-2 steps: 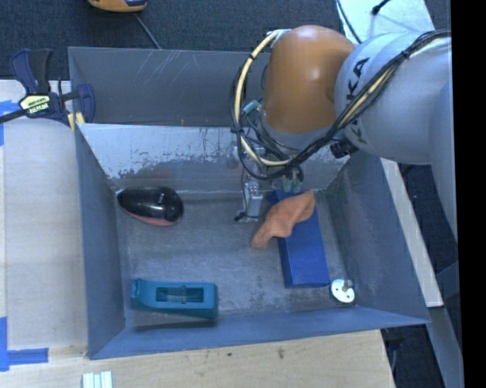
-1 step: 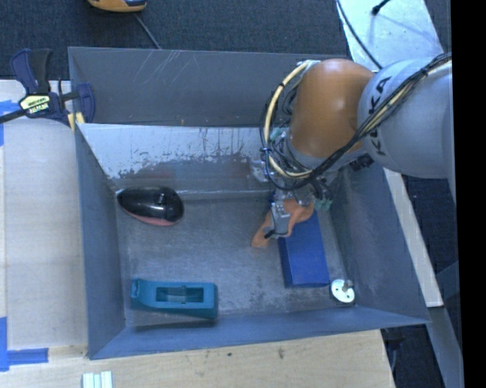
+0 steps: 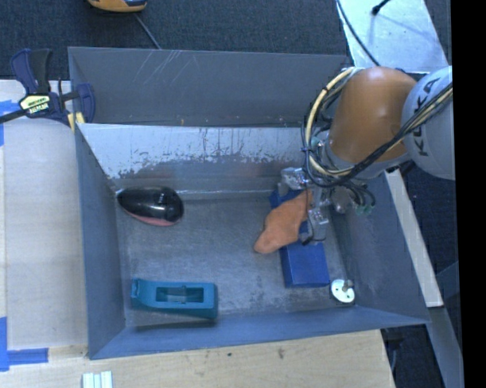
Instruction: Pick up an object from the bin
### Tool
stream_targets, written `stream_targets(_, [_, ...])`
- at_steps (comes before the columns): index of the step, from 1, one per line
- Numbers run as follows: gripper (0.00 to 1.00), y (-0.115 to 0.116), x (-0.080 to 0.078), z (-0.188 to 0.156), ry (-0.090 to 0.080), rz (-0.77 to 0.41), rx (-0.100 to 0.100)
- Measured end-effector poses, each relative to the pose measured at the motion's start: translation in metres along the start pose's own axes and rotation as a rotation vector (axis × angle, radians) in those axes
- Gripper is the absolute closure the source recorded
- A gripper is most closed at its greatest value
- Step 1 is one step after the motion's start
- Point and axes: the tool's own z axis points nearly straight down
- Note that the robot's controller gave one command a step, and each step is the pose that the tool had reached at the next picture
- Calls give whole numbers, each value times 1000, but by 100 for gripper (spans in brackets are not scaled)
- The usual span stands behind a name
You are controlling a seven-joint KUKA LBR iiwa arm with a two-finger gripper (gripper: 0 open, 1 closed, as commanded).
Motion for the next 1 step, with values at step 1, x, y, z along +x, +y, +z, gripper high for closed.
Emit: stream_targets(1, [0,18,-21,-4,-5,-48,-2])
